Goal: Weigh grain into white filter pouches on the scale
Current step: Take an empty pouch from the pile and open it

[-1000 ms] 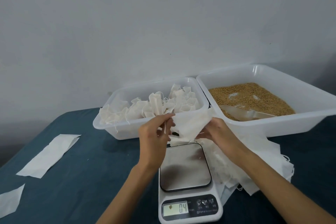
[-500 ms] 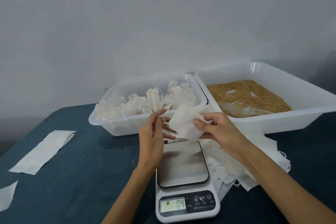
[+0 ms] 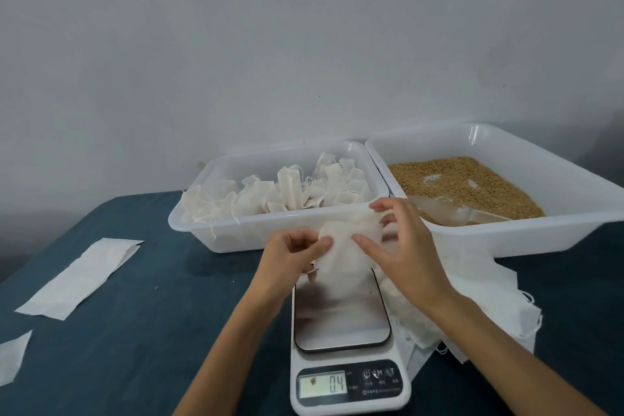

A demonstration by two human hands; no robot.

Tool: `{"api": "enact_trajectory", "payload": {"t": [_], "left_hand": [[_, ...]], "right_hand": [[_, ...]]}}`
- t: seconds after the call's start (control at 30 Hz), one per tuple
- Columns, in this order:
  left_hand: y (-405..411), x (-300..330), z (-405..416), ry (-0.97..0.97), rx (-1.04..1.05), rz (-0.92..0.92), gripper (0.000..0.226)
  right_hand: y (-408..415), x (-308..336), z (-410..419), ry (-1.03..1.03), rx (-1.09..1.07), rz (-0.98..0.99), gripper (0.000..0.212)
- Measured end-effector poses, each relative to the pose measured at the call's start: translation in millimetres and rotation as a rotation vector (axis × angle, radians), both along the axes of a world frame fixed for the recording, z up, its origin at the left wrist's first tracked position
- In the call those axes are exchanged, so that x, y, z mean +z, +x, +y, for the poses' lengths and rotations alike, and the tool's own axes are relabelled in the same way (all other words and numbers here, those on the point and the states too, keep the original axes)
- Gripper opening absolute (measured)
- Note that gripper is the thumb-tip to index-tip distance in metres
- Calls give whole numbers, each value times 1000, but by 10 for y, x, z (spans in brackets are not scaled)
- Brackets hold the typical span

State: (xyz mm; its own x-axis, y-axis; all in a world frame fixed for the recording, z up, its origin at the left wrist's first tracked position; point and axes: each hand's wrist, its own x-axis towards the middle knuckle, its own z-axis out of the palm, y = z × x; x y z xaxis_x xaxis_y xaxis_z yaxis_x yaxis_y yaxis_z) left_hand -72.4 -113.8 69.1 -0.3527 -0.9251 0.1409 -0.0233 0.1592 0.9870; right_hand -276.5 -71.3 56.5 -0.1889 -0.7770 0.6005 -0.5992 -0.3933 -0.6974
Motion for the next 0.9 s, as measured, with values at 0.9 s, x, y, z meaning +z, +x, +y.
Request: {"api": "enact_trajectory", "payload": {"t": [0.9], "left_hand": [[-110,-62,69,-151,-83,23,30]], "right_hand": [[258,-2,133,46,255,-255,20]]}}
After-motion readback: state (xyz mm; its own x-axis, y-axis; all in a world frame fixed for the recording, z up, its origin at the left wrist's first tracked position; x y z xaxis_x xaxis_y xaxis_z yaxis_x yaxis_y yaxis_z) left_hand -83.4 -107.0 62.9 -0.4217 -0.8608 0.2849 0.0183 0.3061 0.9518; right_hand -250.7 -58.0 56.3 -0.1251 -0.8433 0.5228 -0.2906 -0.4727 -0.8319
